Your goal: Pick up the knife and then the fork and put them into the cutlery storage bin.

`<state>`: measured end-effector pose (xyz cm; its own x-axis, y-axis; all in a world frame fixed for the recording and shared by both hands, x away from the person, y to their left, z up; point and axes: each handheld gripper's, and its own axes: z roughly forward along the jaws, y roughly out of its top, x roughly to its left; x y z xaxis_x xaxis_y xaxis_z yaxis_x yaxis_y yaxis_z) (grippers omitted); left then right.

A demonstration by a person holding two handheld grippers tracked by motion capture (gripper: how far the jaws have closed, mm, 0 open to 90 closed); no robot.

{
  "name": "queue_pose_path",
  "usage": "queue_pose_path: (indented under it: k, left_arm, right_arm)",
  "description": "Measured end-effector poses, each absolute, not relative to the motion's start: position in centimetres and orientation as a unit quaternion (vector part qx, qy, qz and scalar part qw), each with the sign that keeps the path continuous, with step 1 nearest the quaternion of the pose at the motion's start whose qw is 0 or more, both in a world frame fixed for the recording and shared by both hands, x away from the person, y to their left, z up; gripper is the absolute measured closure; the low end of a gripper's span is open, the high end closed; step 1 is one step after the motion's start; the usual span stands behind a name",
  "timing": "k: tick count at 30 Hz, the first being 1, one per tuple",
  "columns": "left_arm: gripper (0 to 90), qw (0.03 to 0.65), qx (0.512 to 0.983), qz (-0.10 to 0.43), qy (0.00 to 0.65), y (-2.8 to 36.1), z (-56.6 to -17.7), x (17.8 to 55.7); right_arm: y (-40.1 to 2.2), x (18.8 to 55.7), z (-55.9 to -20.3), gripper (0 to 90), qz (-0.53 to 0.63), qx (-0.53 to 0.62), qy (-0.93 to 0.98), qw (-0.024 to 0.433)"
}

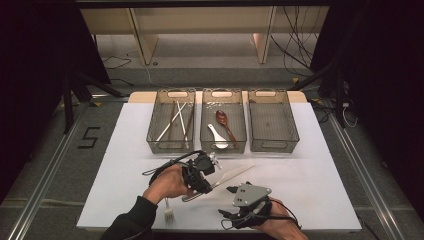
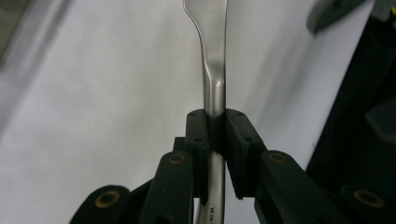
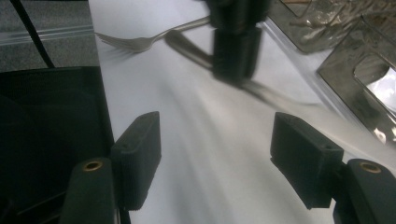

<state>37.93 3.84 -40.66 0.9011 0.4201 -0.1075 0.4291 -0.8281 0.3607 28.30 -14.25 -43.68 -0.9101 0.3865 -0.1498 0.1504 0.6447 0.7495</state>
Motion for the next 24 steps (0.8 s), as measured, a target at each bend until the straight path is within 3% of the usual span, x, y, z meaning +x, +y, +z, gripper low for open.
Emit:
queue_pose_path:
  k: [16, 24]
  left_arm:
    - [79.5, 0.279, 0.92, 0.024, 0.273, -0.9, -36.6, 43.7]
    - [79.5, 0.29, 0.913, 0.029, 0.287, -3.3, -36.4, 46.4]
  right_arm:
    - [-17.8, 28.3, -43.9, 33.6, 0.419, 0.217, 0.869, 0.151]
    - [-18.9, 28.1, -44.0, 33.6, 0.42, 0.231, 0.864, 0.155]
